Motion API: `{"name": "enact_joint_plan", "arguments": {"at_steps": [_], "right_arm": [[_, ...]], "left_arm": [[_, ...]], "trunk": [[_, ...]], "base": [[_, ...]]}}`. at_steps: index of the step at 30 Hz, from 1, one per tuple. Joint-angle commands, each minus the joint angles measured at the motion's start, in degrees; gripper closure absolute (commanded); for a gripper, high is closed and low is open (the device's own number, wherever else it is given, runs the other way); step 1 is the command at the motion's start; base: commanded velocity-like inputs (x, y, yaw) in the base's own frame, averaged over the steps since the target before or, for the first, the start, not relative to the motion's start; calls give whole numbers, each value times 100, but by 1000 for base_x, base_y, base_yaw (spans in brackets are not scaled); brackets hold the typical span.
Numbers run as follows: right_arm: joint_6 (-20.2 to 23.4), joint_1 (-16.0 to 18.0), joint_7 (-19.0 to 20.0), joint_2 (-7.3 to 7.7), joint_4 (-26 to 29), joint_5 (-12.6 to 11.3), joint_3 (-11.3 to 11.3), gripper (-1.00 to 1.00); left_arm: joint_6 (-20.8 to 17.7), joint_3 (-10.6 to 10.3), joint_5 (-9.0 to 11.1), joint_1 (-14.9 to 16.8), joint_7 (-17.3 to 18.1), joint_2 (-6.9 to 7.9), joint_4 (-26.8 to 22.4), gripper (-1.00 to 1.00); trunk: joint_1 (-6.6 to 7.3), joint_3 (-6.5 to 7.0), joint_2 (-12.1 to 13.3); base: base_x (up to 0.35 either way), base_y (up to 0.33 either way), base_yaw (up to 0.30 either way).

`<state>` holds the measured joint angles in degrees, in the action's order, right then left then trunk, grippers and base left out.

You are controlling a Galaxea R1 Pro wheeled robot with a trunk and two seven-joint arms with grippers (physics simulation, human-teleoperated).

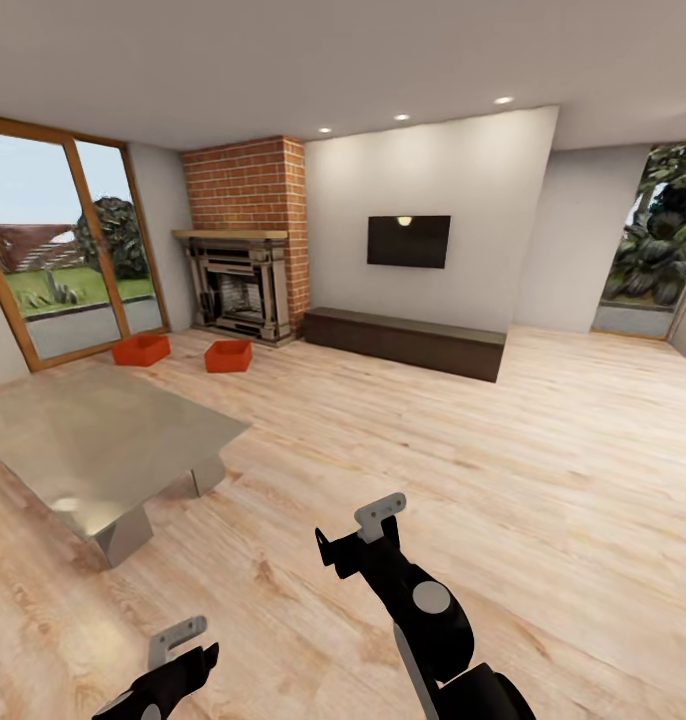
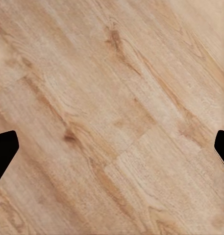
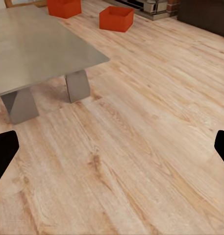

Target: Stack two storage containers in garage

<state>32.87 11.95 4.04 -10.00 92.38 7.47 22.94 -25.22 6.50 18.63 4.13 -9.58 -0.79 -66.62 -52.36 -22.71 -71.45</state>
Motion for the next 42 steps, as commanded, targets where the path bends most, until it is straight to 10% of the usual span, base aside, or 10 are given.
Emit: {"name": "enact_joint_plan", "arguments": {"at_steps": [1, 42], "right_arm": [[0, 0, 0, 0, 0, 0, 0, -100], [-9, 0, -9, 0, 0, 0, 0, -100]], "left_arm": [[0, 0, 2, 0, 0, 0, 0, -100], [0, 0, 0, 0, 0, 0, 102, -100]], "trunk": [[0, 0, 0], [0, 0, 0]], "base": [[337, -130, 0], [337, -130, 0]]}}
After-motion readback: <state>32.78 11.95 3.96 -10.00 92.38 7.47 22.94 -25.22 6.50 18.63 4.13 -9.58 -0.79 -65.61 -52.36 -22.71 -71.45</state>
